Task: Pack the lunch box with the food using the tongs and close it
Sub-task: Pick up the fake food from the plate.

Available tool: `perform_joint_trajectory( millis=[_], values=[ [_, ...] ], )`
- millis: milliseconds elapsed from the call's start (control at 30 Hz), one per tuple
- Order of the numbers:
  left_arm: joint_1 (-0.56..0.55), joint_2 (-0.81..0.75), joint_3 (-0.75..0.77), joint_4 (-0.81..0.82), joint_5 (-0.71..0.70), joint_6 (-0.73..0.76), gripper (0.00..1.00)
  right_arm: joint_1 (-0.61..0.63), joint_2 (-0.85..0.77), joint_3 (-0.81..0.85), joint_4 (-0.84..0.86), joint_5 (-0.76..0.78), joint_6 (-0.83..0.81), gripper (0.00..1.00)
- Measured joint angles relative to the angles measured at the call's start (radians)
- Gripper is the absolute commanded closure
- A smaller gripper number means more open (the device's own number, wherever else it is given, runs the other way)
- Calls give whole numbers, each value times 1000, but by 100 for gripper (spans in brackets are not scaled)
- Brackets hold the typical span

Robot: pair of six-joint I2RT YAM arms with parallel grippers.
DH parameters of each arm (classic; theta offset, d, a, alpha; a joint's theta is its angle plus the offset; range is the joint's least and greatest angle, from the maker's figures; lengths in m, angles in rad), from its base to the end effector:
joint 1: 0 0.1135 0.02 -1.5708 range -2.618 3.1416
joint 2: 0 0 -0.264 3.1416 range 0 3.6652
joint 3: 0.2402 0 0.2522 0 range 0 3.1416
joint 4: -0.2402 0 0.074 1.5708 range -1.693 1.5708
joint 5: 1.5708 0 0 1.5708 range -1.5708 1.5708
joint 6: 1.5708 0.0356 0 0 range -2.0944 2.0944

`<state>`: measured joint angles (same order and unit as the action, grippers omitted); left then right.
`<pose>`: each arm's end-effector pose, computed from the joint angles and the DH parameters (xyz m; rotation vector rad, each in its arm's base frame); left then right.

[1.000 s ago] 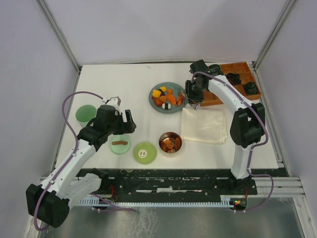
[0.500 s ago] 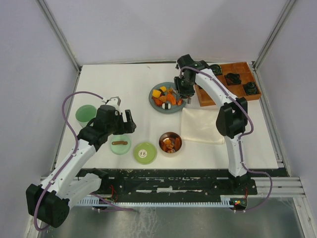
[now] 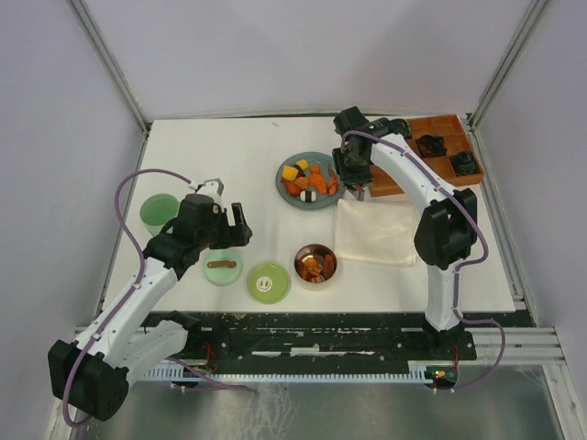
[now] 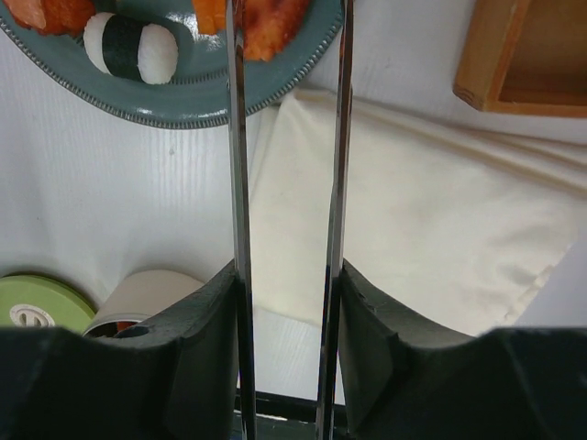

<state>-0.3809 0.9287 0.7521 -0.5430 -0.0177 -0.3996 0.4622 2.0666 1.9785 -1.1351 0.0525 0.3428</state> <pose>0.1822 -0.0723 0.2687 -0.0310 2.3201 -0.3811 0.3877 0.1911 0.2809 -0.1541 2.7946 0.1249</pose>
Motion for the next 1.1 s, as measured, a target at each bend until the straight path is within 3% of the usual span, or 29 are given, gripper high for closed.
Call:
perform_joint_trajectory(
  millis=[200, 1100],
  values=[
    [0, 0, 0, 0, 0, 0, 8, -2, -105, -102, 30, 15, 42, 50],
    [0, 0, 0, 0, 1, 0, 8, -2, -29, -131, 48, -37, 115, 52]
  ],
)
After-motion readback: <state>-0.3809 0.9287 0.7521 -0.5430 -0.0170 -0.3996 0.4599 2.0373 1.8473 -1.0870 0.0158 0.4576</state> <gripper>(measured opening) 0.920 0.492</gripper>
